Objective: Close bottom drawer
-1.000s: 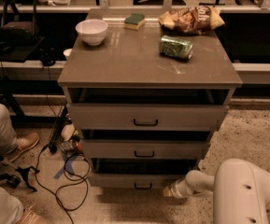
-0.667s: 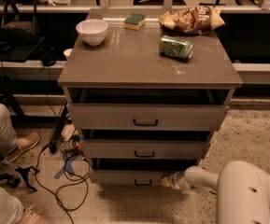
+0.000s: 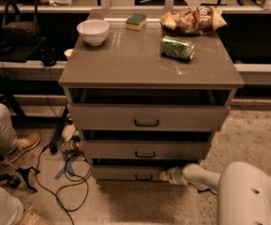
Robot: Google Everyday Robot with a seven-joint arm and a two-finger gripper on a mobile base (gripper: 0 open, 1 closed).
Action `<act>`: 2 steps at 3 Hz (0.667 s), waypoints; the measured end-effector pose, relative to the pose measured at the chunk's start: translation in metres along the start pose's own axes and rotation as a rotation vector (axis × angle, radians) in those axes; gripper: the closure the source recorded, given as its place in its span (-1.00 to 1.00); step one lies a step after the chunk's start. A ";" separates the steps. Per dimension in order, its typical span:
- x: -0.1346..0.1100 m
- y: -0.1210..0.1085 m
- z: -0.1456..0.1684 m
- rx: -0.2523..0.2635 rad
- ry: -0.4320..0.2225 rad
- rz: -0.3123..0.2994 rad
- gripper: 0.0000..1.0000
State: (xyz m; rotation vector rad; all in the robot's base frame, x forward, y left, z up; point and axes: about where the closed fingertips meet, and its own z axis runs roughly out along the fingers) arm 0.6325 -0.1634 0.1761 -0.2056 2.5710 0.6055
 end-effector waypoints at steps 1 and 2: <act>0.003 0.001 -0.002 0.000 0.000 0.000 1.00; 0.025 -0.008 -0.010 -0.012 0.066 -0.001 1.00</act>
Offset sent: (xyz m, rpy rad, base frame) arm -0.0606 -0.0409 -0.0189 -0.0226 0.1675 0.0907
